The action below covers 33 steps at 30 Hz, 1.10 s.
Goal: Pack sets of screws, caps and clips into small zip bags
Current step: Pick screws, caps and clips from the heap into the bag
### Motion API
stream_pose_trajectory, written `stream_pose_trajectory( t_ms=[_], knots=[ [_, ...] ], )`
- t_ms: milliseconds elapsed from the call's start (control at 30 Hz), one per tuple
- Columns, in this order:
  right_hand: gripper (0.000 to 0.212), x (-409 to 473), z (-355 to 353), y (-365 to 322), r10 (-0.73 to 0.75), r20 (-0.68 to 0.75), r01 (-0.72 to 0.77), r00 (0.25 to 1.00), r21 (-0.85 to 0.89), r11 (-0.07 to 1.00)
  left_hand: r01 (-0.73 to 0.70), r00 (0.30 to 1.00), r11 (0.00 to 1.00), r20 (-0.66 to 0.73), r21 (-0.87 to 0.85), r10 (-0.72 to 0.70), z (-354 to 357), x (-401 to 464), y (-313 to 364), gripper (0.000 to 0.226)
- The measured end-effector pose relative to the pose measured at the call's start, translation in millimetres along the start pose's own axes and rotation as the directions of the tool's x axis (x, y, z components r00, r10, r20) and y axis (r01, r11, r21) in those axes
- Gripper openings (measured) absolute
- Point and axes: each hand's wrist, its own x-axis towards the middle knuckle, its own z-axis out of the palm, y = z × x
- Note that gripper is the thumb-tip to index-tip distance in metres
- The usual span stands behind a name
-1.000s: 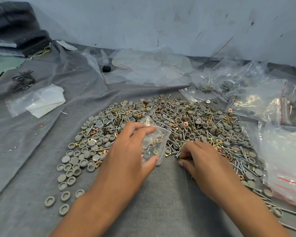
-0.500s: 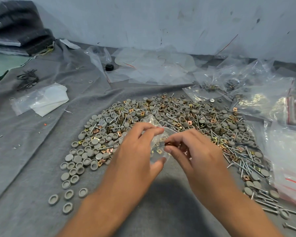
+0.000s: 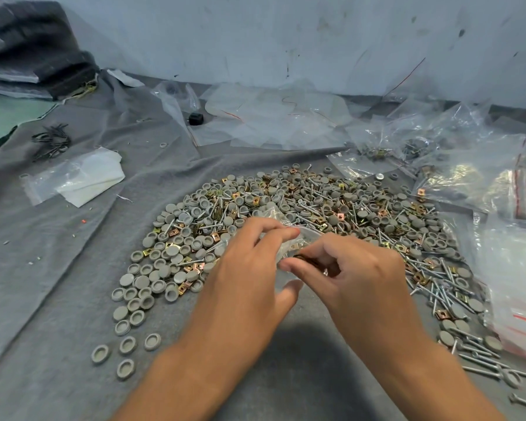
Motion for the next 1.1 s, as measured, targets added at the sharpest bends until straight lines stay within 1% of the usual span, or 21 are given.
stream_pose_trajectory(
  t_ms=[167,233,333,433,500,533,567,600,633,700,733,767,800,867,933,1000,1100],
  knots=[
    [0.029,0.8,-0.9,-0.6,0.017,0.042,-0.016,0.999,-0.024,1.0,-0.021,1.0,1.0,-0.005,0.016,0.021,-1.2,0.2,0.4,0.058],
    [0.025,-0.3,-0.5,0.8,0.038,0.063,-0.037,0.997,-0.024,0.999,-0.019,1.0,1.0,0.004,0.019,0.019,-2.3,0.0,0.9,0.059],
    [0.013,-2.3,-0.6,2.1,0.043,0.067,-0.042,0.997,-0.019,0.999,-0.017,1.0,1.0,0.022,0.025,0.017,-4.3,-0.6,1.6,0.062],
    [0.01,0.1,-8.3,1.6,0.052,0.082,-0.055,0.995,0.025,0.998,-0.014,0.999,1.0,0.039,0.028,0.012,-6.5,-1.1,1.3,0.062],
    [0.006,3.2,-20.6,6.3,0.11,0.085,-0.112,0.99,0.02,0.994,-0.012,0.999,0.999,0.052,0.039,0.009,-7.8,-1.6,0.2,0.064],
    [0.004,4.8,-28.6,13.1,0.169,0.1,-0.171,0.981,0.012,0.985,-0.006,0.998,0.999,0.056,0.044,0.004,-8.6,-1.6,-0.6,0.064],
    [0.008,6.7,-37.9,21.0,0.247,0.145,-0.248,0.958,-0.01,0.969,-0.001,0.998,0.999,0.06,0.05,-0.002,-9.4,-1.5,-1.0,0.065],
    [0.013,7.2,-47.0,30.1,0.327,0.231,-0.32,0.917,-0.065,0.945,0.002,0.998,0.998,0.063,0.055,-0.005,-10.2,-1.3,-1.4,0.065],
    [0.015,6.2,-55.1,39.5,0.393,0.351,-0.362,0.85,-0.153,0.919,0.002,0.998,0.998,0.066,0.058,-0.006,-10.7,-1.0,-1.6,0.065],
    [0.016,-0.9,-65.3,53.8,0.476,0.572,-0.341,0.669,-0.332,0.879,0.004,0.997,0.998,0.072,0.068,-0.009,-10.9,-1.0,-1.6,0.066],
    [0.018,-5.0,-65.6,56.0,0.499,0.639,-0.316,0.585,-0.387,0.866,0.008,0.997,0.998,0.076,0.069,-0.013,-10.7,-1.2,-1.7,0.066],
    [0.022,-8.8,-63.2,56.6,0.512,0.677,-0.294,0.529,-0.42,0.859,0.009,0.997,0.998,0.079,0.066,-0.015,-10.4,-1.6,-1.6,0.065],
    [0.027,-12.2,-58.9,56.3,0.52,0.686,-0.273,0.509,-0.444,0.853,0.009,0.996,0.998,0.083,0.063,-0.014,-10.1,-1.9,-1.5,0.065],
    [0.032,-15.2,-49.1,52.3,0.517,0.653,-0.22,0.553,-0.484,0.847,0.009,0.996,0.998,0.089,0.067,-0.015,-9.4,-2.4,-1.3,0.065],
    [0.025,-15.1,-41.7,46.9,0.493,0.642,-0.187,0.588,-0.484,0.855,0.011,0.995,0.997,0.094,0.07,-0.018,-8.8,-2.4,-0.8,0.066],
    [0.02,-14.0,-37.8,43.0,0.48,0.652,-0.179,0.587,-0.474,0.862,0.016,0.995,0.997,0.097,0.075,-0.023,-8.3,-2.2,0.1,0.066],
    [0.029,-14.6,-36.3,43.5,0.467,0.672,-0.183,0.575,-0.45,0.874,0.014,0.995,0.996,0.101,0.089,-0.023,-7.8,-2.6,0.7,0.067]
  ],
)
